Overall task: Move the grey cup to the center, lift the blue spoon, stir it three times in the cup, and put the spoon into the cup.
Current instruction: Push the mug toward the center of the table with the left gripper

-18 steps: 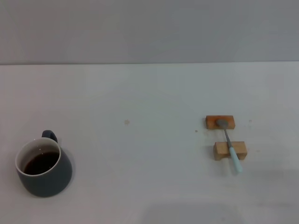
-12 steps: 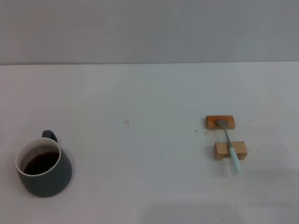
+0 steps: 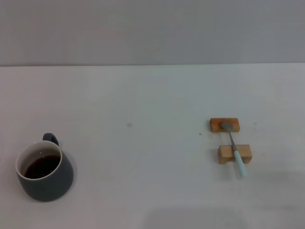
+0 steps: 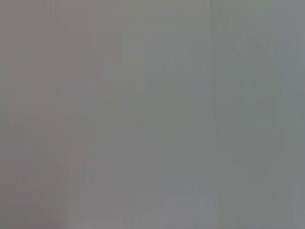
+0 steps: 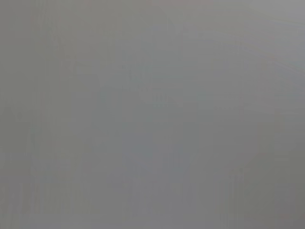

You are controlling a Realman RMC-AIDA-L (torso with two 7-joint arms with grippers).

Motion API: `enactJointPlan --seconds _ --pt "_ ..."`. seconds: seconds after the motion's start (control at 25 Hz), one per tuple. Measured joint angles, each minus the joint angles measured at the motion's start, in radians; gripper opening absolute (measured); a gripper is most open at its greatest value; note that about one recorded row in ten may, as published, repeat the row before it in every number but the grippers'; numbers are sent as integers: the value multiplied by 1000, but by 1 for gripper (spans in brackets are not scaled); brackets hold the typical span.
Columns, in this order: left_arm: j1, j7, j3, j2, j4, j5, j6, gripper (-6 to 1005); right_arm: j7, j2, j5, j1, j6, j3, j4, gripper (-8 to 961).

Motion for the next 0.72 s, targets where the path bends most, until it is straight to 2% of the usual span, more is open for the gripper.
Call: enactJointPlan --seconds 0.04,0.28,0.72 --pt "3 4 5 0 -4 -1 1 796 0 0 0 0 0 0 0 661" --pt "2 14 10 0 -9 0 -8 583 0 -1 0 -2 0 0 0 661" --pt "-7 16 13 2 -11 2 -52 311 0 -1 0 -8 -13 0 0 661"
